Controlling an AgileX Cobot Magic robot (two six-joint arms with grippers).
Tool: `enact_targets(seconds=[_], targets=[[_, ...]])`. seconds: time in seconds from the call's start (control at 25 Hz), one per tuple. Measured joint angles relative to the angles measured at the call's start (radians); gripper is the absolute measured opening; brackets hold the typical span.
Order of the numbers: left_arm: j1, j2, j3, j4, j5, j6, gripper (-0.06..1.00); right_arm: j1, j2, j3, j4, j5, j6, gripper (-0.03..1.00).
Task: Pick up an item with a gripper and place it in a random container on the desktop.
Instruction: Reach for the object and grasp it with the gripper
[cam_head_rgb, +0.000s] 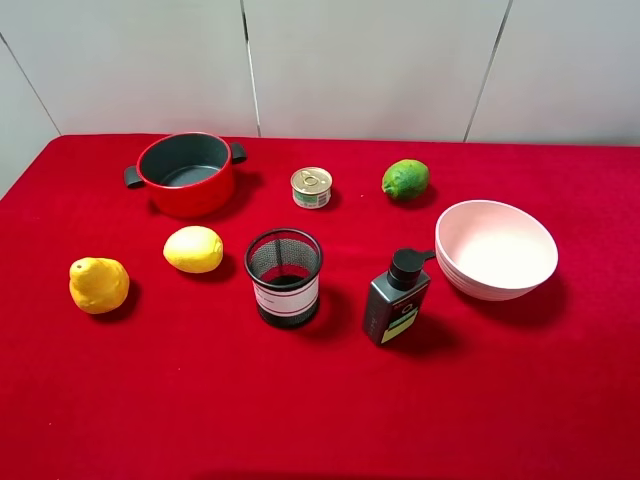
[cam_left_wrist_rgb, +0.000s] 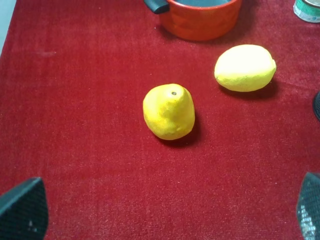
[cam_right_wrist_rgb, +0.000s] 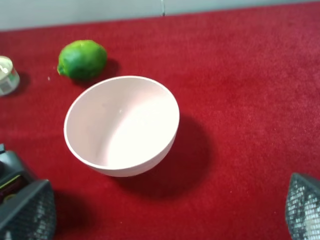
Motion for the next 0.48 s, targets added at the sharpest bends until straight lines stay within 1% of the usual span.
enact_targets(seconds=[0.04,0.08,0.12,0.2,0.28,0.32,0.48], targets=[[0.000,0.000,0.000,0.000,0.000,0.000,1.00,0.000,0.039,-0.009,0.005,-0.016,-0.024,0.69],[0.000,0.000,0.000,0.000,-0.001,0.000,1.00,0.000,0.039,-0.009,0.005,-0.016,-0.024,0.69],[0.000,0.000,0.000,0.000,-0.001,0.000,1.00,0.000,0.114,-0.025,0.017,-0.058,-0.065,0.69],[0.000,0.000,0.000,0.000,-0.003,0.000,1.00,0.000,0.198,-0.044,0.036,-0.095,-0.110,0.69],[0.000,0.000,0.000,0.000,-0.003,0.000,1.00,0.000,0.240,-0.053,0.049,-0.113,-0.129,0.69],[0.000,0.000,0.000,0.000,-0.003,0.000,1.00,0.000,0.319,-0.075,0.072,-0.144,-0.182,0.69],[0.000,0.000,0.000,0.000,-0.003,0.000,1.00,0.000,0.483,-0.138,0.126,-0.186,-0.299,0.69]])
